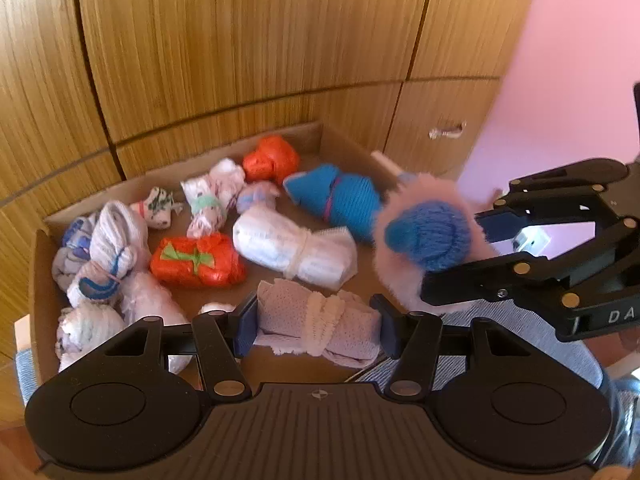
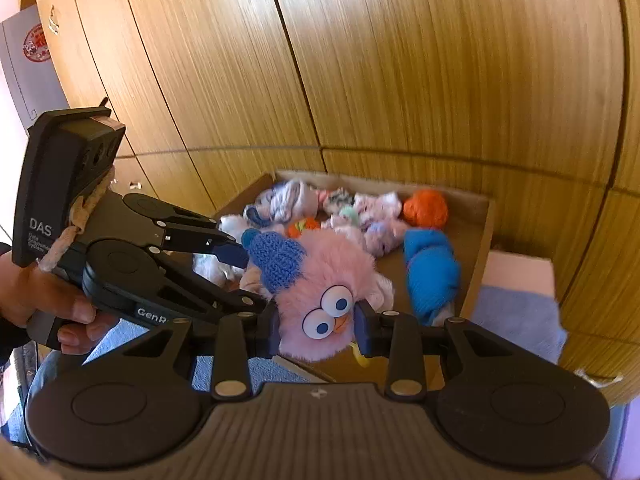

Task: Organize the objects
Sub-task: 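Carry both socks into the tray and open both grippers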

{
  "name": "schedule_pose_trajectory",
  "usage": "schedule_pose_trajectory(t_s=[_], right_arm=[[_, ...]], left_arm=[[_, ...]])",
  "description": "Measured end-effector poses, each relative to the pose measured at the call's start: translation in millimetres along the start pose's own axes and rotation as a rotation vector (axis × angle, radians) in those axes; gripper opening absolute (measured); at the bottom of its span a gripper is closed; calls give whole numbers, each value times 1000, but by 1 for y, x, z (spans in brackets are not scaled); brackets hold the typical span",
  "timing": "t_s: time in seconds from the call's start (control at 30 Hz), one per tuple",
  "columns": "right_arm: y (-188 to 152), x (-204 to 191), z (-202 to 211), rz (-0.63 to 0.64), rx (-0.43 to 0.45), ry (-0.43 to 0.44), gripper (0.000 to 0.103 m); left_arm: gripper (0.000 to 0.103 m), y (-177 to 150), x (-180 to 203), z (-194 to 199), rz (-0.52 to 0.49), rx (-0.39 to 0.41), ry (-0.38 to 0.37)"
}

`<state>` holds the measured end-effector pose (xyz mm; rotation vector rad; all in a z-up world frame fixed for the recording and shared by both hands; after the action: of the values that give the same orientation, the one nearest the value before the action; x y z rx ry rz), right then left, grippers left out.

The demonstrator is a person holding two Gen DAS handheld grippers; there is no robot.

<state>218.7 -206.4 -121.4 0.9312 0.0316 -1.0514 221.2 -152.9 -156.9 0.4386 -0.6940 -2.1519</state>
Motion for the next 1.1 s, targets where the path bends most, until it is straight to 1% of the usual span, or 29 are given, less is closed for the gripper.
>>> schedule_pose_trajectory(t_s=[0.13,0.3,0.4,0.57,0.67,0.73,0.83,0.87,1.0,1.1], right_arm=[[-9,3,-11,-35,-55,15,32],[-15,4,-28,-70,-100,34,32],[-16,8,-36,-61,-116,13,32],[-15,20,-41,3,-117,-63,32],[-10,28,-40,37,-111,-106,32],[-10,32,-38,102,-109,-152,32],[-15,30,-36,227,-126,-183,32],[-18,28,-35,269,-135,-187,32],[-23,19,-35,409,-161,-175,32],[-22,13,-38,471,-186,-150,32]], left_arm=[[64,-8,-2,-11,-2,-31,-10],[64,-18,-4,-23,-2,-61,-8],[64,-21,-6,-30,-5,-71,-15],[64,-20,-11,-35,-53,-82,16],[64,-17,-13,-39,-51,-84,20],[64,-14,-14,-41,-60,-86,32],[64,-10,-11,-45,-111,-78,60],[64,-9,-10,-45,-134,-68,59],[64,-5,-2,-45,-245,-43,48],[64,-2,1,-44,-322,-46,41]])
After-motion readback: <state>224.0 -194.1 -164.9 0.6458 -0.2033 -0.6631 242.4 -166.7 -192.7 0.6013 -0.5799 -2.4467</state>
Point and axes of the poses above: each gripper's, at about its wrist camera, not at the fingertips, and z roughly against the way its jaws point, x to its right, y to its top, the point moved 9 cm from there along -z, roughly the way its jaws point, and after that the axes turned 14 degrees about -z, right-handed, at the moved point
